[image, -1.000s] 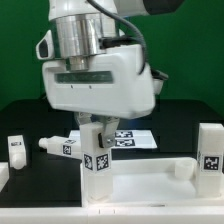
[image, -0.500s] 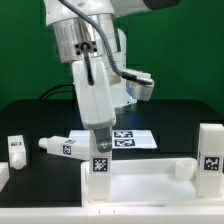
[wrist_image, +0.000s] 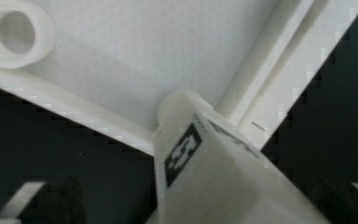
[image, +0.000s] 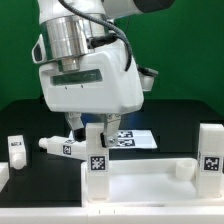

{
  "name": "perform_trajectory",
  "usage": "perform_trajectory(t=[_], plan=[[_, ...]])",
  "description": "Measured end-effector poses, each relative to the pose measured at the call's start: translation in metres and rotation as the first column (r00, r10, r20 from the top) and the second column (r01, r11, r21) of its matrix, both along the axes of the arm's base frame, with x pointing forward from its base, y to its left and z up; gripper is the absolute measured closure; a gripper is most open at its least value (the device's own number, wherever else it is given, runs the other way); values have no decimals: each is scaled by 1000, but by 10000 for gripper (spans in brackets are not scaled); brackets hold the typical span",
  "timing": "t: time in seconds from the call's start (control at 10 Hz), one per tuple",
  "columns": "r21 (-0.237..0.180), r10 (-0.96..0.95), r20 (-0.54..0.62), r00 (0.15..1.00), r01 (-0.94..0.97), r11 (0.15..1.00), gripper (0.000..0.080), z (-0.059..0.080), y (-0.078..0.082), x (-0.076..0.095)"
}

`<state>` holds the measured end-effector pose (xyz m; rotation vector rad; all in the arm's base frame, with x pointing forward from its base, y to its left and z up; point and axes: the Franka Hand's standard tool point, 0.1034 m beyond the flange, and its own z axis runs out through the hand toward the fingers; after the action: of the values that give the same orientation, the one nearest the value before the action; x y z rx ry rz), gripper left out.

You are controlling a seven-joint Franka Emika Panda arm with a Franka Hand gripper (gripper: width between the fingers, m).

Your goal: Assemble desk

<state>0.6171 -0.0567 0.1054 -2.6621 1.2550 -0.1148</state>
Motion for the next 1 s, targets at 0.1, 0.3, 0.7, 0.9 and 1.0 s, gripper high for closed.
perform_trajectory(t=[0.1, 0.3, 0.7, 0.9, 1.0], plan=[[-14, 78, 10, 997, -78, 997, 153, 0, 0, 0], [-96, 373, 32, 927, -368, 925, 151, 6, 5, 10], [-116, 517, 31, 856, -511, 852, 265, 5, 6, 15], [-89, 387, 25, 922, -384, 919, 459, 4, 6, 14], [-80, 325, 18, 945, -323, 943, 504, 4, 2, 13]])
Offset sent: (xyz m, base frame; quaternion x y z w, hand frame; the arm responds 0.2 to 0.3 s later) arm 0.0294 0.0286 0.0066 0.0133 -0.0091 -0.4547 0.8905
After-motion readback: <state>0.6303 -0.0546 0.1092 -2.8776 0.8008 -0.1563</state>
